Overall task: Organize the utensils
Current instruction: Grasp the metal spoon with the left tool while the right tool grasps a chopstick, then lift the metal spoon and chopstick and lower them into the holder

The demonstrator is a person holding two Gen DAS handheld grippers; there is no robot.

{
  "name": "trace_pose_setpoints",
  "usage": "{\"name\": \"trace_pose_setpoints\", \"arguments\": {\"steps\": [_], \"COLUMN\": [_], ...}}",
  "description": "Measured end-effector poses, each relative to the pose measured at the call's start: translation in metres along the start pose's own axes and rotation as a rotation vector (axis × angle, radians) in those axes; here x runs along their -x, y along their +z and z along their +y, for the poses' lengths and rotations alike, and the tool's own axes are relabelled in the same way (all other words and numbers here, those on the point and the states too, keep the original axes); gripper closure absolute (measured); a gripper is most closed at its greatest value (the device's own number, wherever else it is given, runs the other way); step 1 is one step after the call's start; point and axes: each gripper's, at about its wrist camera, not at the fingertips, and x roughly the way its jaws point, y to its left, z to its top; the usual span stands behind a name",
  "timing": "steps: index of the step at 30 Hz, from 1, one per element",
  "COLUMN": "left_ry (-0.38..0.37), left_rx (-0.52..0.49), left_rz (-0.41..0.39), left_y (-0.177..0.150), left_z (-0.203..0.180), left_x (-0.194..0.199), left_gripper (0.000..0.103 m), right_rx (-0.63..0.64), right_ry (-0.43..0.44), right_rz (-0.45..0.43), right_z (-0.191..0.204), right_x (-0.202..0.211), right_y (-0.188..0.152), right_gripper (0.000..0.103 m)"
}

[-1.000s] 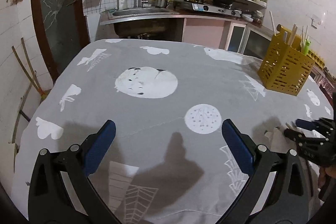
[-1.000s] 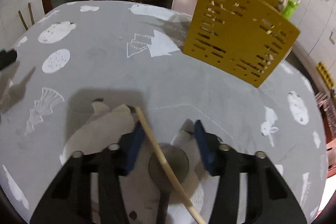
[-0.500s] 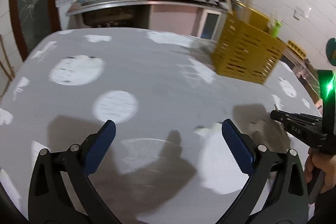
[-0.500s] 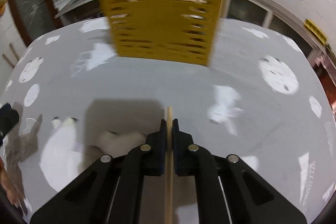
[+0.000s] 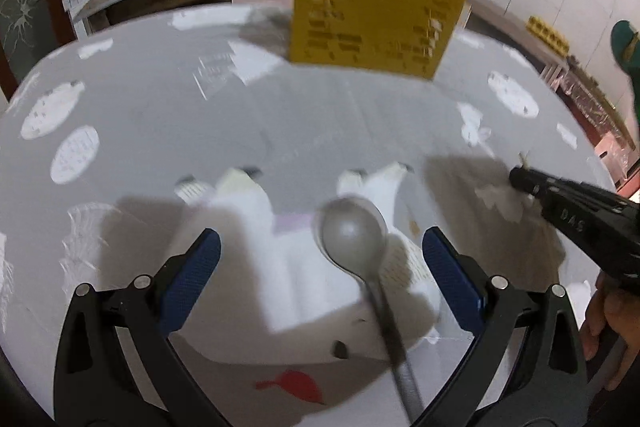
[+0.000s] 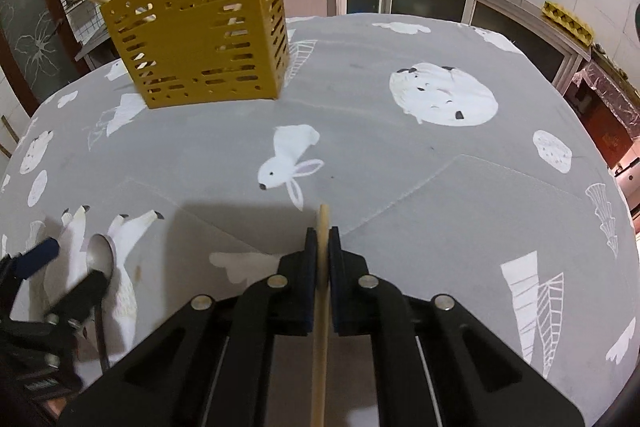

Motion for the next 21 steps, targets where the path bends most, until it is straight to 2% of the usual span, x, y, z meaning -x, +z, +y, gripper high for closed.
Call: {"name": "trace_pose_setpoints", "arguments": {"steps": [3, 5, 7, 8, 10, 12, 16, 21], "left_ry": [0.025, 0.04, 0.065, 0.061, 0.052, 0.029, -0.005, -0.021], "left_rx": [0.003, -0.006, -0.01, -0.015, -0.036, -0.037, -0.031, -0.065], "left_rz": [0.015, 0.029, 0.036, 0.041, 0.058, 0.079, 0.096, 0.074], "left_y": [-0.002, 0.0, 0.003, 0.005, 0.01, 0.016, 0.024, 0.028], "left_z": [-0.011, -0.019, -0.023, -0.025, -0.027, -0.025, -0.021, -0.02], "left_x": [-0.004, -0.008, -0.009, -0.01, -0.01, -0.011, -0.014, -0.012], "left_gripper": [0.009, 0.018, 0.035, 0.039, 0.06, 0.068, 0.068, 0.069], "right_rx": [-0.002, -0.009, -0.013, -0.014, -0.014, -0.016, -0.02, -0.006], "right_ry": [0.004, 0.012, 0.017, 0.018, 0.019, 0.02, 0.027, 0.026], "right_rz": [-0.007, -0.009, -0.009, -0.009, -0.01, -0.012, -0.025, -0.061], "right_z": [-0.001, -0.003, -0.005, -0.005, -0.006, -0.006, -0.002, 0.007], "right_x": [0.003, 0.002, 0.001, 0.001, 0.001, 0.001, 0.003, 0.012], "right_y": [-0.005, -0.005, -0.005, -0.005, -0.004, -0.004, -0.001, 0.004], "right_gripper": [0.097, 0.097, 0.097, 0.097, 0.097, 0.097, 0.097, 0.097]}}
